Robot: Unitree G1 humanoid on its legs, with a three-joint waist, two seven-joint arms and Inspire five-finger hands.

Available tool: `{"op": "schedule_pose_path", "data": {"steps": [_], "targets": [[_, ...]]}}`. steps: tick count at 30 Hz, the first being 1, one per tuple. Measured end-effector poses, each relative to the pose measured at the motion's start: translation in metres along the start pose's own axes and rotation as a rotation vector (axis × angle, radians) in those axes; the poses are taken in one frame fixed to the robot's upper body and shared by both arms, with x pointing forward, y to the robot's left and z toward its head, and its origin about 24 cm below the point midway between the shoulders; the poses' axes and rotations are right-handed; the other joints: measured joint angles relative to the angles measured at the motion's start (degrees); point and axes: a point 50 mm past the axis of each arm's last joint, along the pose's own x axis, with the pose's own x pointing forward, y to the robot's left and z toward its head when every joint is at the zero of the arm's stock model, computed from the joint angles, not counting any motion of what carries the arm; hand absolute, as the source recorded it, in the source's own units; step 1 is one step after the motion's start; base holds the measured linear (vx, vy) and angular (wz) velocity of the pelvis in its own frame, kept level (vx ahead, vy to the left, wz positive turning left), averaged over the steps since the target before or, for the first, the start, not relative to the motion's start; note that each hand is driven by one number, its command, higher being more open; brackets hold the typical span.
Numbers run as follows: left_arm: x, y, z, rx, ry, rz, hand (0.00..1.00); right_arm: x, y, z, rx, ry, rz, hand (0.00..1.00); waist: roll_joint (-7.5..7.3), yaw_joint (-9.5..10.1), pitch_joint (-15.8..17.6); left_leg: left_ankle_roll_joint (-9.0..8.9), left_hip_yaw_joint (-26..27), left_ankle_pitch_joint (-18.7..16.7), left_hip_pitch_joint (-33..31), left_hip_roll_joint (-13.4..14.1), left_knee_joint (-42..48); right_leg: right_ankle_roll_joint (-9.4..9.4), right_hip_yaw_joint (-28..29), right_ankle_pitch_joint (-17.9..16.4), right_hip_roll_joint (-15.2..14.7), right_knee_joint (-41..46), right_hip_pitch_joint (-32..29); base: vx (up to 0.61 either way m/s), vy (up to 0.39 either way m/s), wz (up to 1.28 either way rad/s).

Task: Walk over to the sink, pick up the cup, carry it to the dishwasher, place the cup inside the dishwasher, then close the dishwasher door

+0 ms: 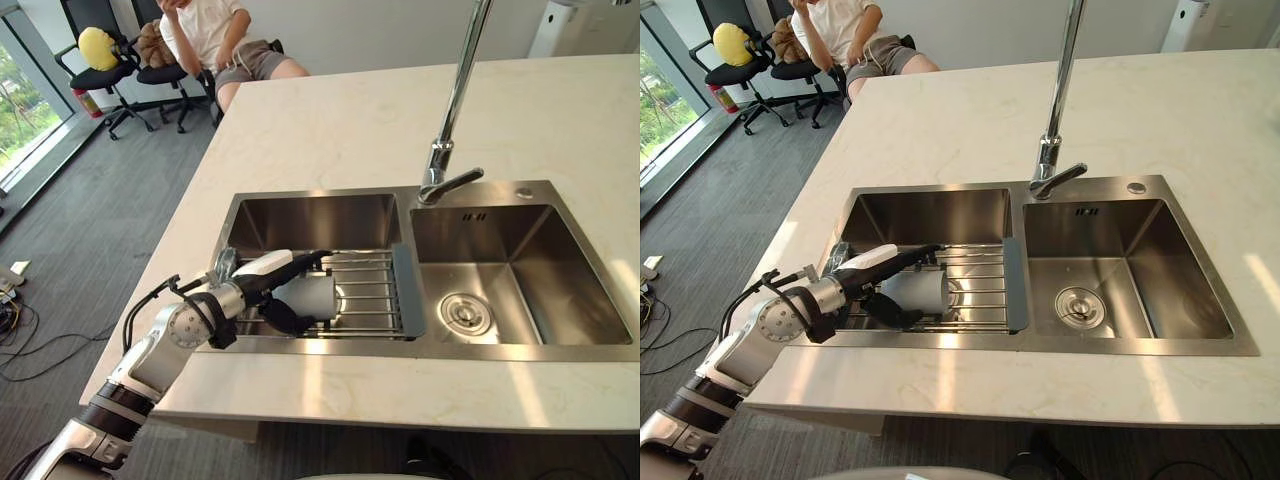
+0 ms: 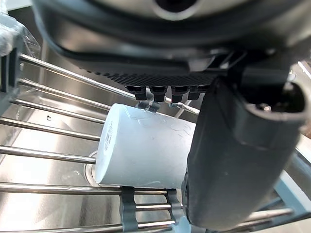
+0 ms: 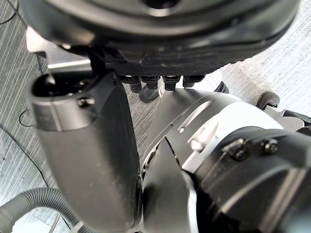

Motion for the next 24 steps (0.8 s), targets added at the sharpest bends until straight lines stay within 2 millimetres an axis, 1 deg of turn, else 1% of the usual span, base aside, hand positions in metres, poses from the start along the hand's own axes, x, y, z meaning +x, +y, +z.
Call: {"op": "schedule_pose_path", "data": {"steps": [5,9,13,24], "targets": [[-0.0024,0.0019,-0.0018,-0.02,0.006,-0.056,1.0,-0.0002,-0.0003,0.0012,-0.001,-0.003,0.002,1.0,0.11,-0.29,0.06,0.06,0.2,-0.01,0.28,-0.39,-0.23,0.14,-0.17,0.09,-0.31,0.0,0.01,0.0,0.001,-0.02],[-0.0019,0.0043,-0.0057,-0.021,0.023,-0.065,1.0,-0.0005,-0.0009,0.0023,-0.003,-0.005,0.0,1.0,0.28,-0.34,0.09,0.15,0.2,0.02,0.3,-0.57,-0.22,0.22,-0.16,0.15,-0.5,0.0,0.03,-0.02,-0.002,0.0],[-0.0031,0.0067,-0.0072,0.001,0.037,-0.089,1.0,-0.0009,-0.0013,0.004,-0.005,-0.009,0.002,1.0,0.64,-0.71,0.25,0.16,0.21,0.03,0.3,-0.57,-0.21,0.23,-0.14,0.15,-0.5,0.0,0.02,-0.01,-0.002,0.0],[-0.0024,0.0067,-0.01,0.016,0.019,-0.062,1.0,-0.0011,-0.0015,0.0051,-0.002,-0.009,0.003,1.0,0.74,-0.9,0.26,0.16,0.42,0.03,0.3,-0.59,-0.29,0.24,0.07,0.16,-0.49,0.0,-0.15,0.0,0.0,0.0]]}}
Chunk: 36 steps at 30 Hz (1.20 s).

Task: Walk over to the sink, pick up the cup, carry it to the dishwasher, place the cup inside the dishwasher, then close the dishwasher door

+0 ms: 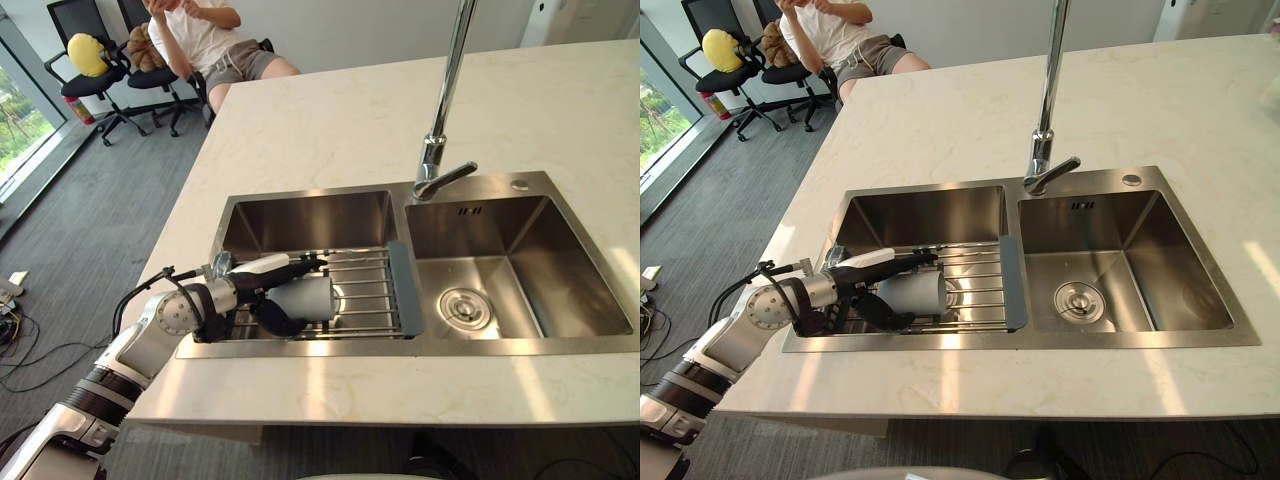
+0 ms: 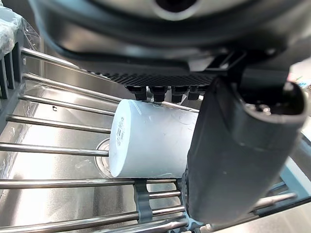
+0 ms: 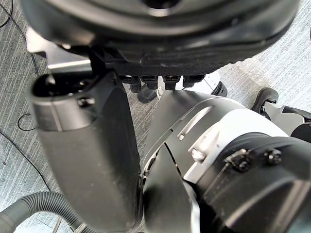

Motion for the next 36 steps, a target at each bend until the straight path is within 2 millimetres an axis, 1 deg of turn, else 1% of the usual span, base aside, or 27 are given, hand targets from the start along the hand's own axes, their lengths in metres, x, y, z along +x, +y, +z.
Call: {"op": "schedule_pose_path", "data": {"steps": [4,15,18,20,21,27,28,29,33,36], "targets": [[0.001,0.0,-0.001,0.02,0.008,0.036,1.0,0.0,0.001,0.001,0.001,-0.003,0.004,1.0,0.0,-0.06,0.0,-0.01,0.66,-0.01,0.0,0.0,-0.1,0.08,0.65,0.13,0.1,0.0,-0.53,0.0,0.0,-0.08],[0.002,-0.001,-0.017,0.067,0.059,0.046,1.0,-0.001,0.0,-0.002,-0.005,-0.006,0.007,1.0,-0.07,-0.27,0.03,-0.06,3.03,-0.21,0.48,-0.19,-0.07,0.13,3.08,0.69,0.25,0.0,-1.7,-0.03,-0.008,-0.11],[0.005,-0.003,-0.022,0.055,0.085,0.04,1.0,-0.002,-0.001,-0.002,-0.005,-0.007,0.007,1.0,-0.09,-0.79,0.04,-0.08,3.38,-0.22,0.47,-0.18,-0.07,0.12,3.36,0.74,0.32,0.0,-1.96,-0.03,-0.016,-0.06],[0.006,-0.001,-0.021,0.069,0.081,0.039,1.0,-0.002,-0.002,-0.003,-0.006,-0.007,0.005,1.0,-0.09,-0.8,0.05,-0.11,3.46,-0.24,0.48,-0.18,-0.09,0.13,3.41,0.74,0.33,0.0,-2.0,0.0,0.0,0.0],[0.008,-0.001,-0.021,0.073,0.083,0.035,0.0,-0.002,-0.002,-0.003,-0.006,-0.009,0.005,1.0,-0.12,-0.79,0.07,-0.12,3.5,-0.25,0.47,-0.19,-0.1,0.15,3.45,0.75,0.33,0.0,-2.05,0.0,0.0,0.0],[0.012,0.004,-0.021,0.078,0.085,0.086,0.0,-0.002,-0.001,-0.002,-0.01,-0.012,0.007,1.0,-0.14,-0.83,0.08,-0.14,3.63,-0.27,0.4,-0.18,-0.13,0.17,3.57,0.77,0.36,0.0,-2.25,0.0,0.0,0.0],[0.014,0.0,-0.025,0.076,0.107,0.078,0.0,-0.002,0.0,-0.001,-0.015,-0.02,0.011,1.0,-0.12,-1.21,0.09,-0.14,3.68,-0.27,0.34,-0.17,-0.15,0.17,3.59,0.77,0.37,0.0,-2.35,0.0,0.0,0.0],[0.016,-0.002,-0.027,0.071,0.114,0.107,0.0,-0.002,0.001,-0.001,-0.016,-0.025,0.015,1.0,-0.17,-1.53,0.24,-0.15,3.7,-0.27,0.26,-0.12,-0.18,0.17,3.59,0.77,0.43,0.0,-2.43,0.0,0.0,0.0],[0.019,0.001,-0.021,0.099,0.076,0.188,0.0,-0.001,0.001,-0.001,-0.017,-0.032,0.016,1.0,-0.23,-1.64,0.48,-0.26,3.77,-0.35,0.22,0.01,-0.2,0.17,3.51,0.77,0.57,0.0,-2.51,0.0,0.0,0.0],[0.021,-0.005,-0.02,0.112,0.061,0.231,0.0,-0.001,0.003,-0.001,-0.036,-0.037,0.021,1.0,-0.4,-1.64,0.7,-0.27,3.68,-0.36,0.23,0.05,-0.21,0.18,3.22,0.78,0.59,0.01,-2.44,0.0,0.0,0.0]]}}
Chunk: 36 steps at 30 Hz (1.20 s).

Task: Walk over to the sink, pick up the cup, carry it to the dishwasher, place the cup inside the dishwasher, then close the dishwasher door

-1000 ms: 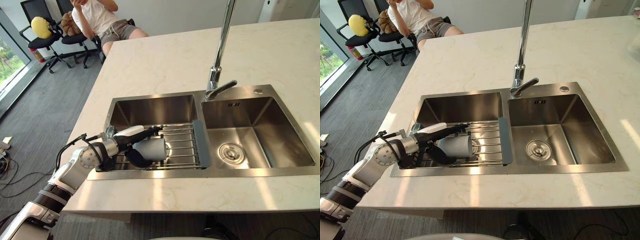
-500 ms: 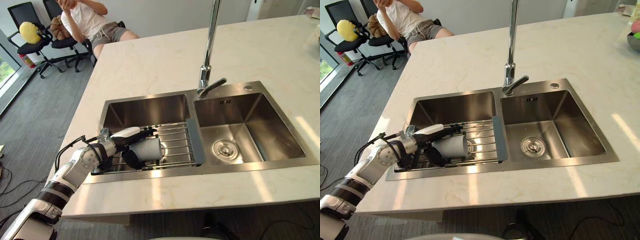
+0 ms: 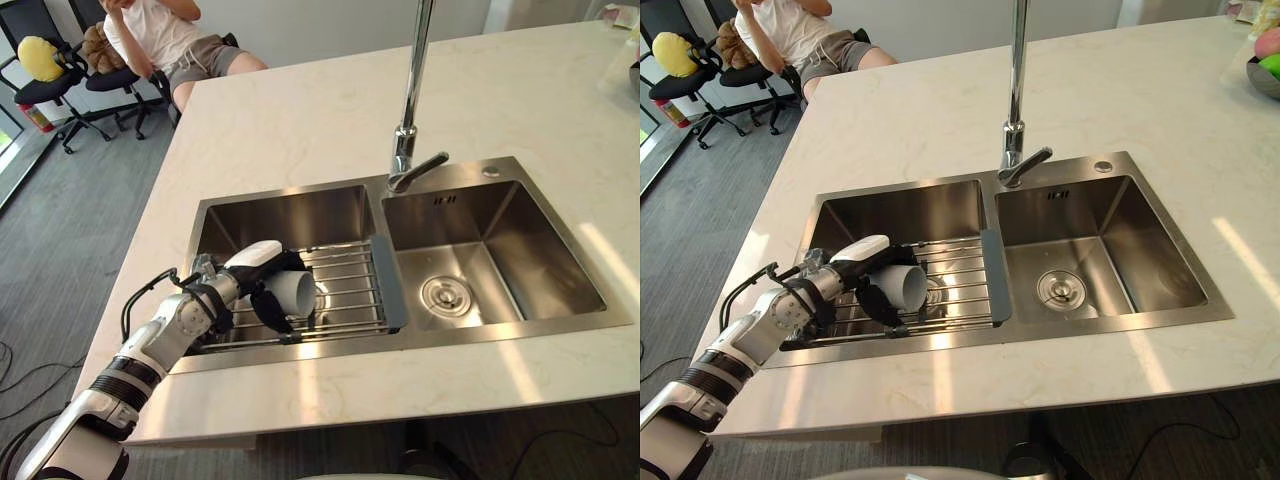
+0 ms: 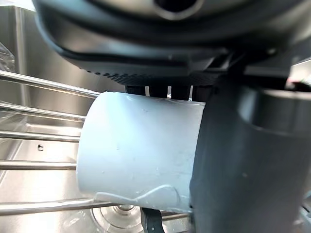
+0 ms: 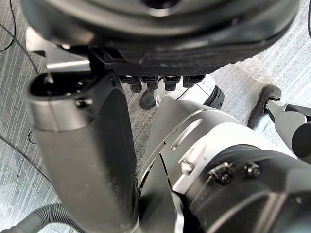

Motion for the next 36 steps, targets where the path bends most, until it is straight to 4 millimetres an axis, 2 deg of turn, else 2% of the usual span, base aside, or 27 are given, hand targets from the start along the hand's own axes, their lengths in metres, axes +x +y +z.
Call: {"op": "schedule_pose_path", "data": {"steps": [6,10,16,18,20,22,26,29,31,32,33,34,35,36], "targets": [[-0.006,-0.014,0.004,-0.031,-0.02,0.061,0.0,0.001,0.001,0.0,-0.02,0.0,0.004,1.0,-0.45,0.3,0.3,0.06,-1.09,-0.02,0.25,0.12,0.31,0.0,-1.58,-0.02,-0.13,-0.01,1.13,-0.03,-0.017,0.08],[-0.01,-0.018,0.01,-0.064,-0.039,0.117,0.0,0.001,0.002,-0.001,-0.025,0.002,0.003,1.0,-1.1,1.25,0.76,0.09,-2.26,-0.01,0.16,0.24,0.66,-0.03,-3.1,-0.08,-0.25,0.0,1.95,-0.04,-0.019,0.14],[-0.025,-0.006,0.029,-0.134,-0.113,0.267,0.0,0.002,0.005,-0.003,-0.049,-0.008,0.004,1.0,-1.4,2.6,0.96,0.21,-4.56,0.04,-0.25,0.28,0.84,-0.06,-7.11,-0.18,-0.5,0.03,3.25,-0.01,-0.008,0.2],[-0.029,0.003,0.043,-0.218,-0.178,0.342,0.0,0.002,0.004,-0.004,-0.048,-0.007,-0.002,1.0,-1.48,3.29,0.89,0.51,-5.56,-0.07,-0.65,0.14,1.32,-0.08,-8.02,-0.2,-0.81,0.28,3.85,-0.01,0.009,0.26],[-0.038,0.025,0.066,-0.437,-0.307,0.51,0.0,0.002,0.004,-0.008,-0.045,-0.009,-0.012,1.0,-1.62,4.76,0.9,1.14,-7.17,-0.5,-2.71,-0.22,3.62,-0.06,-9.12,-0.29,-1.5,0.36,3.83,-0.04,0.015,0.31],[-0.053,0.039,0.073,-0.621,-0.383,0.665,0.0,0.003,0.005,-0.01,-0.049,-0.01,-0.023,1.0,-1.76,5.27,0.81,1.71,-8.22,-1.01,-4.38,-0.18,6.81,-0.2,-9.46,-0.66,-1.83,0.37,4.17,-0.06,-0.006,0.17],[-0.092,0.054,0.055,-0.915,-0.406,0.997,0.0,0.001,-0.002,-0.015,-0.076,0.013,-0.062,1.0,-1.63,7.12,0.72,2.31,-12.96,-1.2,-8.83,0.56,17.87,-0.82,-11.09,-2.14,-1.74,0.32,6.58,-0.12,-0.059,0.15],[-0.108,0.051,0.046,-1.024,-0.404,1.087,0.0,-0.001,-0.008,-0.011,-0.116,0.023,-0.101,1.0,-0.99,8.04,0.24,2.84,-14.99,-0.87,-9.44,0.44,16.44,-0.91,-13.86,-2.21,-1.68,0.03,7.53,-0.11,-0.025,0.59],[-0.119,0.047,0.042,-1.134,-0.417,1.141,0.0,0.0,-0.008,-0.007,-0.131,0.018,-0.128,1.0,0.55,8.32,-0.46,5.28,-15.98,-0.04,-9.43,-0.35,9.16,-0.85,-18.56,-2.19,-2.07,0.26,7.92,-0.09,0.01,1.12],[-0.121,0.045,0.04,-1.16,-0.41,1.152,0.0,0.001,-0.007,-0.006,-0.127,0.022,-0.134,1.0,0.24,9.04,-0.35,8.1,-16.21,0.89,-9.44,-1.38,7.63,-0.76,-19.2,-2.3,-2.65,0.38,7.98,-0.07,0.025,1.2],[-0.123,0.04,0.036,-1.205,-0.377,1.172,0.0,0.001,-0.007,-0.009,-0.091,0.04,-0.141,1.0,-0.39,9.85,-0.24,16.48,-13.97,1.69,-9.41,-2.68,4.47,-0.62,-21.32,-2.28,-4.32,0.42,8.52,-0.04,0.003,1.75],[-0.121,0.038,0.034,-1.238,-0.356,1.161,0.0,0.001,-0.007,-0.015,-0.029,0.049,-0.147,1.0,-0.8,9.06,-0.19,23.32,-6.12,2.32,-9.22,-1.68,1.71,-0.64,-26.42,-2.3,-5.27,0.42,10.79,-0.02,-0.004,2.15],[-0.12,0.037,0.034,-1.25,-0.36,1.157,0.0,0.0,-0.009,-0.016,0.001,0.048,-0.153,1.0,-0.83,8.76,-0.2,23.72,-2.43,2.38,-9.12,-0.88,0.54,-0.61,-29.29,-2.75,-5.51,0.4,11.84,-0.01,0.009,2.71],[-0.12,0.036,0.034,-1.269,-0.372,1.158,0.0,-0.002,-0.014,-0.018,0.039,0.052,-0.176,1.0,-0.97,8.16,0.36,23.27,5.4,2.58,-9.47,0.78,-0.05,-0.06,-35.24,-3.42,-6.35,0.42,13.61,-0.02,0.044,2.37]]}}
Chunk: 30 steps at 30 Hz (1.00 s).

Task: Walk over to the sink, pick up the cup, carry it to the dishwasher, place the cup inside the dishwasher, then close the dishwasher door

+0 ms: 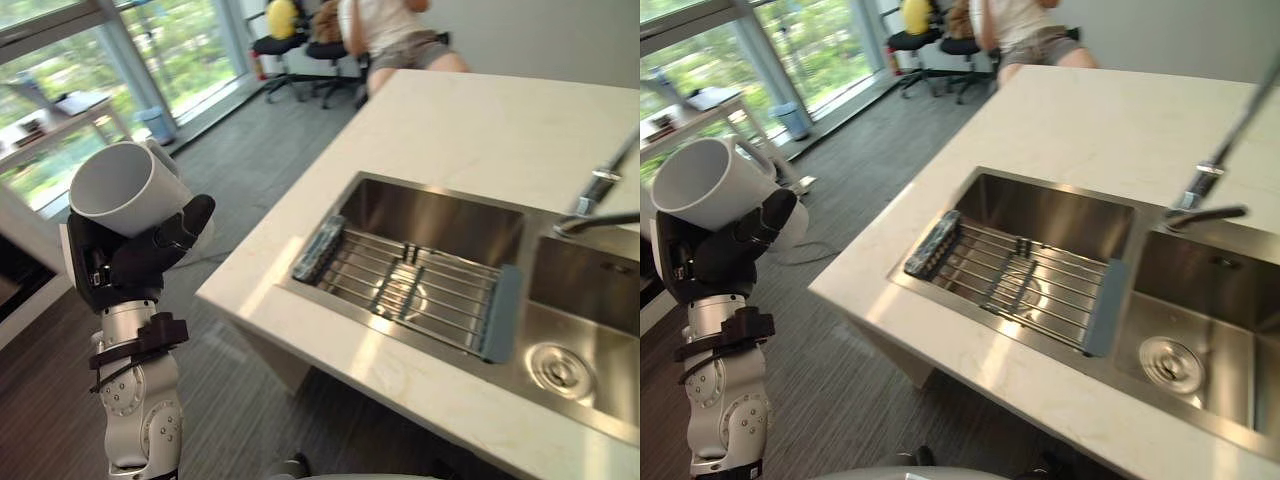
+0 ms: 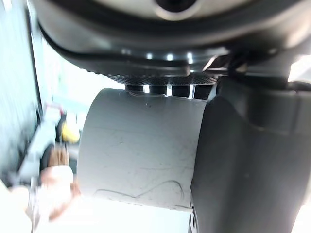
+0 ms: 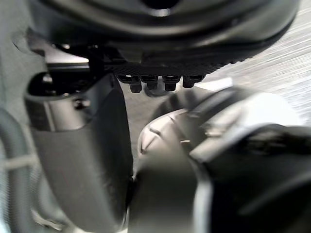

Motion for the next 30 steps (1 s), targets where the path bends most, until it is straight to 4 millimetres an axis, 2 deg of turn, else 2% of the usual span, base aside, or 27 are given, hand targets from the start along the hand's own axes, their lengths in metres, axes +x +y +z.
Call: {"op": "schedule_pose_path", "data": {"steps": [1,2,3,4,6,7,8,9,10,11,12,13,15,16,17,18,19,20,21,23,24,25,26,27,28,29,30], "targets": [[0.0,0.0,0.0,-0.01,0.0,-0.004,0.0,-0.001,-0.005,0.004,0.014,-0.008,-0.012,1.0,0.67,0.04,0.39,-1.14,5.05,0.8,-0.94,1.47,1.32,0.19,-4.15,-0.39,-0.94,0.36,1.07,-0.05,0.13,2.39],[-0.001,0.001,0.0,-0.011,-0.001,-0.008,0.0,-0.003,-0.012,0.012,0.037,-0.035,-0.028,1.0,1.79,1.17,0.85,-2.8,8.02,2.94,-1.44,2.4,5.46,0.77,-7.18,-1.99,-3.0,3.22,1.5,-0.03,0.143,1.51],[-0.001,0.002,0.002,-0.007,-0.007,-0.005,0.0,-0.005,-0.016,0.015,0.036,-0.042,-0.039,1.0,2.09,1.73,0.75,-2.78,8.51,5.0,-1.11,2.17,7.64,1.29,-8.01,-2.93,-4.18,5.36,1.54,0.03,0.196,1.27],[0.001,0.004,0.007,-0.001,-0.039,-0.005,0.0,-0.007,-0.022,0.019,0.035,-0.052,-0.055,1.0,2.47,1.94,0.52,-3.41,8.93,9.88,-0.96,1.32,9.16,2.67,-8.83,-5.18,-5.7,8.99,2.04,0.06,0.157,1.18],[0.006,0.003,0.015,0.001,-0.091,-0.023,0.0,-0.006,-0.019,0.011,0.118,-0.059,-0.038,1.0,1.7,0.41,1.03,-3.6,9.9,12.07,-2.04,-0.8,8.12,2.67,-8.04,-6.88,-6.21,9.95,3.47,0.01,0.169,1.6],[0.007,0.001,0.018,-0.018,-0.113,-0.037,0.0,-0.006,-0.02,0.005,0.165,-0.062,-0.042,1.0,0.92,-0.17,1.49,-3.59,10.86,12.69,-1.57,-2.72,4.04,2.84,-9.94,-7.01,-6.64,9.95,4.56,-0.03,0.195,1.61],[0.007,-0.001,0.02,-0.02,-0.128,-0.055,0.0,-0.008,-0.025,0.0,0.196,-0.06,-0.059,1.0,1.48,-0.1,1.24,-4.81,14.21,10.14,-0.39,-3.27,1.18,3.72,-12.5,-6.97,-6.16,10.61,5.57,-0.01,0.174,1.26],[0.007,-0.002,0.022,-0.02,-0.133,-0.066,0.0,-0.008,-0.027,-0.001,0.197,-0.056,-0.063,1.0,1.58,-0.12,1.24,-7.22,15.47,9.36,0.66,-3.5,-0.19,4.09,-13.53,-7.23,-6.12,11.45,6.28,0.02,0.17,0.84],[0.006,-0.004,0.024,-0.022,-0.142,-0.082,0.0,-0.009,-0.027,-0.004,0.189,-0.051,-0.063,1.0,0.95,0.34,1.49,-11.99,14.73,11.71,2.6,-5.58,-3.82,4.51,-14.67,-7.65,-7.37,13.55,7.42,0.02,0.149,0.56],[0.005,-0.006,0.024,-0.023,-0.142,-0.091,0.0,-0.009,-0.029,-0.004,0.161,-0.05,-0.066,1.0,0.23,0.9,1.49,-11.54,14.11,12.28,3.42,-7.86,-6.42,4.52,-14.92,-7.67,-8.88,14.95,7.61,0.02,0.145,0.4],[0.005,-0.006,0.024,-0.022,-0.143,-0.093,0.0,-0.009,-0.029,-0.004,0.159,-0.05,-0.066,1.0,0.19,0.94,1.51,-11.51,13.97,12.3,3.43,-8.1,-6.63,4.52,-14.97,-7.67,-9.08,15.06,7.64,0.02,0.136,0.56],[0.004,-0.008,0.025,-0.022,-0.141,-0.113,0.0,-0.009,-0.028,-0.003,0.138,-0.054,-0.063,1.0,-0.69,1.01,2.01,-10.63,11.74,11.53,2.75,-10.63,-7.25,4.11,-15.67,-7.75,-11.11,16.37,8.14,0.03,0.121,0.77],[0.002,-0.011,0.02,-0.039,-0.113,-0.124,0.0,-0.009,-0.026,0.001,0.124,-0.069,-0.06,1.0,-1.47,1.04,2.48,-9.48,8.93,10.73,1.67,-13.11,-7.28,2.6,-15.76,-7.5,-13.78,19.53,8.29,0.04,0.107,0.99],[-0.002,-0.014,0.014,-0.054,-0.087,-0.14,0.0,-0.01,-0.027,0.005,0.117,-0.082,-0.062,1.0,-1.84,0.95,2.72,-8.89,6.5,10.45,1.21,-14.45,-7.28,0.23,-15.25,-6.7,-15.69,23.29,8.24,0.06,0.086,1.21],[-0.007,-0.02,0.006,-0.072,-0.049,-0.168,0.0,-0.01,-0.028,0.008,0.112,-0.096,-0.065,1.0,-1.89,0.82,2.77,-8.47,3.4,10.19,1.01,-15.17,-7.26,-3.7,-12.42,-4.32,-17.12,28.12,7.56,0.08,0.094,1.28],[-0.008,-0.023,0.003,-0.08,-0.03,-0.183,0.0,-0.01,-0.027,0.01,0.111,-0.105,-0.063,1.0,-1.93,0.73,2.8,-8.18,1.61,10.06,0.99,-15.33,-7.24,-6.38,-9.59,-2.48,-17.48,30.75,6.77,0.07,0.057,1.5],[-0.009,-0.03,-0.004,-0.095,-0.001,-0.219,0.0,-0.01,-0.024,0.011,0.122,-0.114,-0.051,1.0,-1.58,0.22,2.84,-8.07,-2.96,10.18,0.94,-15.41,-7.2,-9.06,-1.29,-1.57,-16.51,35.95,4.25,0.06,0.036,1.34],[-0.009,-0.033,-0.008,-0.102,0.013,-0.24,0.0,-0.008,-0.019,0.01,0.134,-0.115,-0.034,1.0,-1.92,-0.19,3.07,-8.19,-5.36,10.29,0.76,-15.37,-7.25,-7.47,3.7,-6.17,-14.34,37.7,2.6,0.02,-0.017,2.12],[-0.007,-0.039,-0.028,-0.12,0.084,-0.273,0.0,-0.005,-0.005,0.001,0.162,-0.106,0.01,1.0,-2.3,-0.71,3.02,-8.54,-11.91,10.55,0.08,-15.56,-7.27,-5.7,15.07,-14.47,-6.34,38.75,-1.17,-0.01,-0.048,1.88],[-0.008,-0.045,-0.049,-0.137,0.173,-0.301,0.0,-0.002,0.009,-0.003,0.159,-0.099,0.059,1.0,-2.66,-1.43,3.28,-8.12,-16.6,10.2,0.0,-16.05,-7.29,-4.15,24.06,-19.39,1.07,37.76,-4.25,0.01,-0.071,2.14],[-0.015,-0.051,-0.065,-0.148,0.255,-0.326,0.0,0.002,0.027,-0.005,0.142,-0.085,0.107,1.0,-2.9,-2.34,3.41,-9.26,-19.13,8.28,0.02,-16.69,-7.3,-2.66,29.93,-21.68,6.38,34.79,-7.28,0.05,-0.066,2.18],[-0.019,-0.054,-0.072,-0.147,0.293,-0.34,0.0,0.005,0.039,-0.012,0.144,-0.059,0.131,1.0,-5.11,-2.49,3.02,-11.32,-18.41,5.22,-0.3,-18.5,-5.56,-2.81,33.22,-21.91,5.99,31.75,-10.02,0.1,-0.054,1.87],[-0.019,-0.056,-0.072,-0.14,0.301,-0.361,0.0,0.006,0.046,-0.013,0.134,-0.052,0.15,1.0,-6.81,-2.67,3.15,-8.74,-17.73,3.95,-2.24,-18.99,0.82,-2.97,34.73,-22.35,4.81,30.8,-11.41,0.13,-0.076,1.33],[-0.021,-0.063,-0.075,-0.146,0.315,-0.395,0.0,0.007,0.051,-0.014,0.113,-0.046,0.17,1.0,-6.72,-2.74,3.32,-5.79,-17.77,2.34,-3.1,-17.75,5.17,-2.01,36.18,-23.58,5.08,30.21,-13.1,0.15,-0.082,1.33],[-0.026,-0.067,-0.083,-0.147,0.368,-0.412,0.0,0.008,0.055,-0.013,0.112,-0.03,0.176,1.0,-6.95,-2.47,3.36,-6.68,-20.54,1.31,-1.78,-18.59,5.45,-2.08,40.56,-23.65,5.19,29.27,-15.27,0.16,-0.084,1.45],[-0.031,-0.072,-0.089,-0.158,0.416,-0.446,0.0,0.007,0.052,-0.012,0.126,-0.022,0.173,1.0,-5.61,-2.29,2.45,-6.81,-21.38,1.22,-1.44,-17.19,5.03,-1.72,42.76,-22.99,7.08,27.37,-17.56,0.13,-0.037,1.17],[-0.033,-0.074,-0.089,-0.158,0.429,-0.467,0.0,0.007,0.052,-0.012,0.119,-0.016,0.175,1.0,-5.55,-2.31,2.03,-7.45,-20.75,1.37,-1.07,-16.52,4.55,-1.76,42.8,-21.17,7.68,25.55,-18.42,0.17,-0.078,1.05]]}}
